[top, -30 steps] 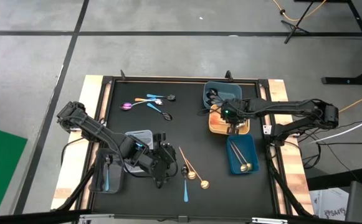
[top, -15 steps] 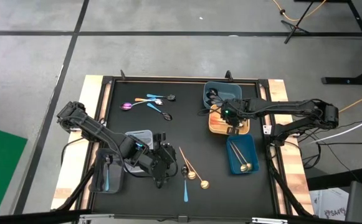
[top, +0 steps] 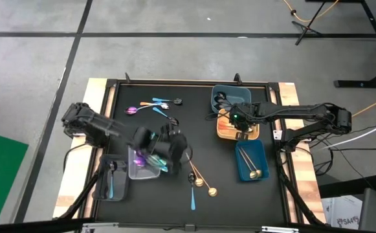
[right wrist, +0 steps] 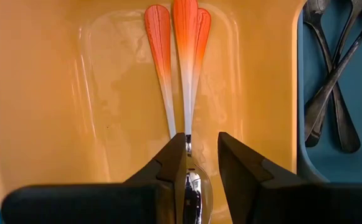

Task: Sort silverware by color (type)
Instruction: Put the purple spoon into the transparent bin

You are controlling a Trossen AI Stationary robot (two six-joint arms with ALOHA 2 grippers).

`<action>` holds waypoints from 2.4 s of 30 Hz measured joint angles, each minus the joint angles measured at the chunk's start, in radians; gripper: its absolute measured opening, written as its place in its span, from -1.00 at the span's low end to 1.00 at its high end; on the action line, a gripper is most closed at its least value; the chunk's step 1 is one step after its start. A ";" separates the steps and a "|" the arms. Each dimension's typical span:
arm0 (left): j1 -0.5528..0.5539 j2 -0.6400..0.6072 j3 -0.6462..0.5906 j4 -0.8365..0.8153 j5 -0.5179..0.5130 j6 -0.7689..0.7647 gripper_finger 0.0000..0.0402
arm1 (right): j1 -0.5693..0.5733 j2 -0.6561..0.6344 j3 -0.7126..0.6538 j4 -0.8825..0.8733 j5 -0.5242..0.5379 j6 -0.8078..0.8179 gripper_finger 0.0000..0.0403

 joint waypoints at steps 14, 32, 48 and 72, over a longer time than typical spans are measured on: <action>0.494 0.000 0.000 -0.349 0.177 0.215 -0.45 | 0.000 0.000 0.000 0.000 0.000 0.000 -0.59; 0.921 0.000 -0.300 -0.188 0.309 0.489 -0.45 | 0.000 0.000 0.000 0.000 0.000 0.001 -0.59; 1.134 0.000 -0.485 -0.036 0.305 0.497 -0.45 | 0.000 0.000 0.000 0.020 0.000 0.001 -0.59; 1.140 0.000 -0.587 0.088 0.308 0.552 -0.45 | 0.000 0.000 0.000 0.031 0.000 0.001 -0.59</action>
